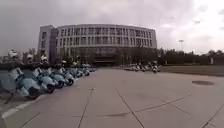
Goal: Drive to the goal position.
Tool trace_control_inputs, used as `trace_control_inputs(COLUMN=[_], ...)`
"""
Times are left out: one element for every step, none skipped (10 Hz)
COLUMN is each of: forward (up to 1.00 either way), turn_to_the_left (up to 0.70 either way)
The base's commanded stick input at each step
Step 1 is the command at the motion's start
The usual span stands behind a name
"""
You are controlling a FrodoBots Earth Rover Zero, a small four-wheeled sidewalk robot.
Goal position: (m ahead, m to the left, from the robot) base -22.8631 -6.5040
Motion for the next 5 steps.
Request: trace_control_inputs(forward=[0.05,0.05,0.05,0.05,0.05], turn_to_the_left=[-0.01,0.0,-0.01,0.0,0.0])
